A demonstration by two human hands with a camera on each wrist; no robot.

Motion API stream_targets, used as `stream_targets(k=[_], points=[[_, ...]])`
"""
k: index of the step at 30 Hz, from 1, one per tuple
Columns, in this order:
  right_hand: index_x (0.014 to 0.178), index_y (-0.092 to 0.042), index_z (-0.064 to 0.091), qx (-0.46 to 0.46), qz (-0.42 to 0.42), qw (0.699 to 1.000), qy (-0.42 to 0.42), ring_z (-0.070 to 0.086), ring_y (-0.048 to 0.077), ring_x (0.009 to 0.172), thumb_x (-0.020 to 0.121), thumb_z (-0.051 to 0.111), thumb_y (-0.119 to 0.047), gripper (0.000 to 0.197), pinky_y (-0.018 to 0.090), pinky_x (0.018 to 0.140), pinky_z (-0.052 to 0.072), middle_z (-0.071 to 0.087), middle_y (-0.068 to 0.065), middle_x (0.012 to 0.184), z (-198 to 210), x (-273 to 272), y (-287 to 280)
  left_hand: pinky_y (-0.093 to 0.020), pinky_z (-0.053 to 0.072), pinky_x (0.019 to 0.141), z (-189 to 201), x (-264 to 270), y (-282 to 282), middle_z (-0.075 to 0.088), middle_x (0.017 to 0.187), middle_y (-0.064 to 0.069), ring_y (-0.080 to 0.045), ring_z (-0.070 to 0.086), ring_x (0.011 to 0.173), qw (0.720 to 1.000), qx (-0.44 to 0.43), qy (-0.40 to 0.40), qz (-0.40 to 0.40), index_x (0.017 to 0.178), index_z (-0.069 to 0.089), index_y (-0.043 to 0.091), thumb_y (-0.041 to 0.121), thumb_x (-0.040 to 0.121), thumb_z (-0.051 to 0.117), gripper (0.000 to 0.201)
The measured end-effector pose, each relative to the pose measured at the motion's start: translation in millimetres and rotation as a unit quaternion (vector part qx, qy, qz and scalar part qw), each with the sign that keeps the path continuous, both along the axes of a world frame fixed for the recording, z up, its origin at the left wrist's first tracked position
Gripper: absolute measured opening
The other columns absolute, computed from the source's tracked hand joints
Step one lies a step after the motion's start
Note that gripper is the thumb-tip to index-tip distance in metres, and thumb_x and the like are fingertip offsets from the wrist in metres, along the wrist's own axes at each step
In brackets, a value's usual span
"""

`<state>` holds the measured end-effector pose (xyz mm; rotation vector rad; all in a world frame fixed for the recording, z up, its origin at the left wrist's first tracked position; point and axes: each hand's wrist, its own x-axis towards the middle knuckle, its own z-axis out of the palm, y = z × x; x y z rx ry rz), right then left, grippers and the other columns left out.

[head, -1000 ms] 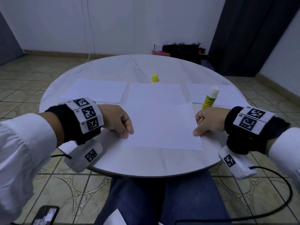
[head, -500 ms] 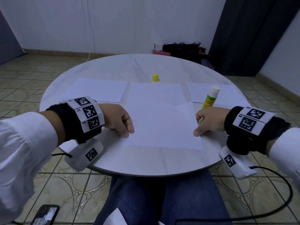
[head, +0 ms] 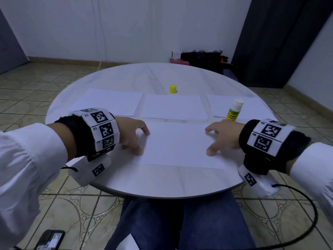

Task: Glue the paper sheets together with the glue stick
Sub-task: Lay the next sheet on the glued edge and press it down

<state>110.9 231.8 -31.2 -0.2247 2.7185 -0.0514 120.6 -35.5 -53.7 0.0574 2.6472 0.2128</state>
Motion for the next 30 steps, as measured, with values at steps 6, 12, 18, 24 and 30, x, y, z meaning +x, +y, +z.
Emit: stream_targets(k=[6,12,18,24,30], points=[[0.147,-0.016,0.03,0.026,0.133,0.991,-0.017,0.035,0.025,0.135,0.072,0.073,-0.053,0.094,0.039,0.111,0.03,0.033,0.003,0.15,-4,-1,-46,-0.022,0.042,0.066,-1,-1,2,0.073,0.096,-0.005,-0.014,0.06,0.068,1.0,-0.023,0.007,0.002,0.127,0.042,0.042,0.042,0.07,0.079,0.069],[0.148,-0.013,0.024,0.03,0.158,0.986,-0.05,0.029,0.024,0.138,0.072,0.079,-0.039,0.097,0.036,0.112,0.026,0.032,0.004,0.148,-7,-6,-26,-0.023,0.042,0.065,-3,-4,-2,0.073,0.097,-0.008,-0.017,0.06,0.068,1.0,-0.012,-0.003,0.008,0.128,0.042,0.041,0.043,0.068,0.081,0.071],[0.152,-0.025,0.007,0.044,0.125,0.988,-0.081,0.008,0.016,0.146,0.068,0.083,-0.032,0.114,0.032,0.118,0.012,0.004,-0.007,0.159,-6,-8,20,-0.022,0.041,0.068,-1,-4,-1,0.073,0.094,-0.007,-0.015,0.058,0.066,1.0,-0.02,-0.005,-0.003,0.128,0.041,0.04,0.042,0.07,0.08,0.07],[0.152,-0.017,0.006,0.101,0.134,0.983,-0.07,0.015,0.021,0.144,0.065,0.084,-0.036,0.118,0.035,0.116,0.018,0.012,-0.001,0.157,-1,-10,17,-0.024,0.039,0.069,7,-2,6,0.063,0.089,0.004,-0.013,0.056,0.074,0.998,-0.056,0.007,-0.011,0.129,0.043,0.04,0.046,0.068,0.081,0.073],[0.15,-0.023,-0.015,0.202,0.144,0.964,-0.09,0.002,0.02,0.147,0.061,0.084,-0.047,0.135,0.042,0.117,0.013,-0.012,-0.004,0.159,1,-20,3,-0.033,0.045,0.097,22,-4,32,0.045,0.13,0.001,-0.02,0.054,0.111,0.983,-0.174,0.006,-0.063,0.135,0.043,0.033,0.052,0.064,0.082,0.083]])
